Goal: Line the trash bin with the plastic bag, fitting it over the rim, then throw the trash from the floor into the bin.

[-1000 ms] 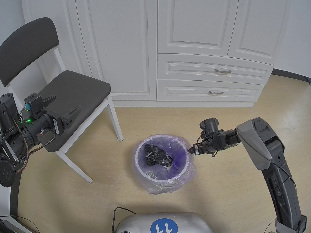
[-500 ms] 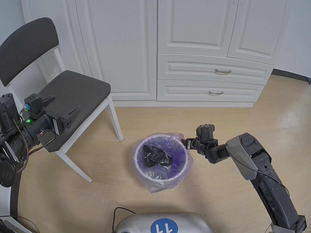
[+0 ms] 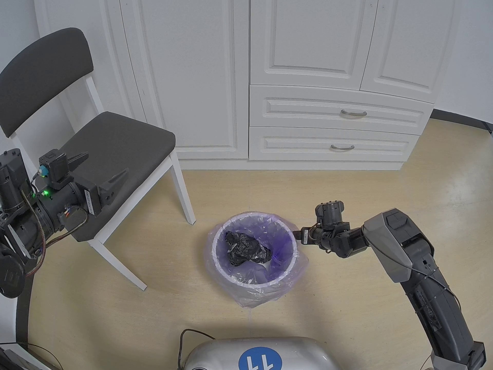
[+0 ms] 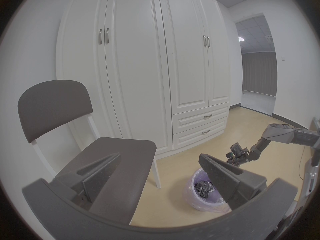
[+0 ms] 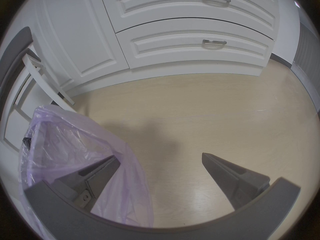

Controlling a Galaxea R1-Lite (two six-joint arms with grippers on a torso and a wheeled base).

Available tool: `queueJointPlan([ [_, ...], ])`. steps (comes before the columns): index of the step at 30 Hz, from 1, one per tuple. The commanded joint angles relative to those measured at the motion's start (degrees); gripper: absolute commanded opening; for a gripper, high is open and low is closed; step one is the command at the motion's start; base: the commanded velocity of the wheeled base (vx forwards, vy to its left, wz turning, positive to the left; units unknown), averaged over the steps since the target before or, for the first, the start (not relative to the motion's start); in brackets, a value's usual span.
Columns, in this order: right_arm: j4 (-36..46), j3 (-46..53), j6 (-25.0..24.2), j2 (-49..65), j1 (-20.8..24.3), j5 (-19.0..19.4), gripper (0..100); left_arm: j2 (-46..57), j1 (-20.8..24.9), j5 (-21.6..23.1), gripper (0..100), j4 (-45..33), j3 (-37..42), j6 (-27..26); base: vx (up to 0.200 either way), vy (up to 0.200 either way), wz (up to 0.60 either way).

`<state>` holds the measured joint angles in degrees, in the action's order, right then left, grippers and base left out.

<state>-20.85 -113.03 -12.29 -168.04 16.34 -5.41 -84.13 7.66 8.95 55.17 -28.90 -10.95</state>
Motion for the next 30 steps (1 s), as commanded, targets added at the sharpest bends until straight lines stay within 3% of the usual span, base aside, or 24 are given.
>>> queueJointPlan([
  [1, 0.0, 1.1, 0.0, 1.9, -0.3, 0.0, 100, -0.8, 0.0, 0.0, 100, 0.0, 0.0, 0.0, 0.0, 0.0, 0.0],
  [4, 0.0, 2.8, -0.4, 4.3, -0.3, 0.1, 100, -0.6, 0.1, 0.0, 100, 0.0, 0.1, 0.0, 0.0, 0.0, 0.0],
  [8, 0.3, 13.7, 0.2, 13.7, -0.3, 0.9, 100, -0.2, 1.1, 0.0, 100, 0.0, 0.3, 0.0, 0.0, 0.0, 0.0],
  [12, -0.1, 28.8, 1.7, 25.8, -0.9, 7.2, 100, -0.4, 1.4, 0.3, 100, 0.0, 0.6, 0.0, 0.0, 0.0, 0.0],
  [14, -0.7, 32.4, 2.2, 28.9, -1.5, 8.0, 100, -0.6, 1.4, 0.4, 100, 0.0, 0.6, 0.0, 0.0, 0.0, 0.0],
  [24, -16.4, 53.8, 1.1, 45.2, -2.9, 7.7, 100, -6.5, 4.8, -0.1, 100, 0.0, 1.0, 0.3, 0.0, 0.0, 0.0],
  [30, -17.8, 58.0, 1.1, 51.2, -2.3, 4.8, 100, -15.4, 5.2, -1.7, 100, 6.5, -3.7, 0.3, 0.0, 0.0, 0.0],
])
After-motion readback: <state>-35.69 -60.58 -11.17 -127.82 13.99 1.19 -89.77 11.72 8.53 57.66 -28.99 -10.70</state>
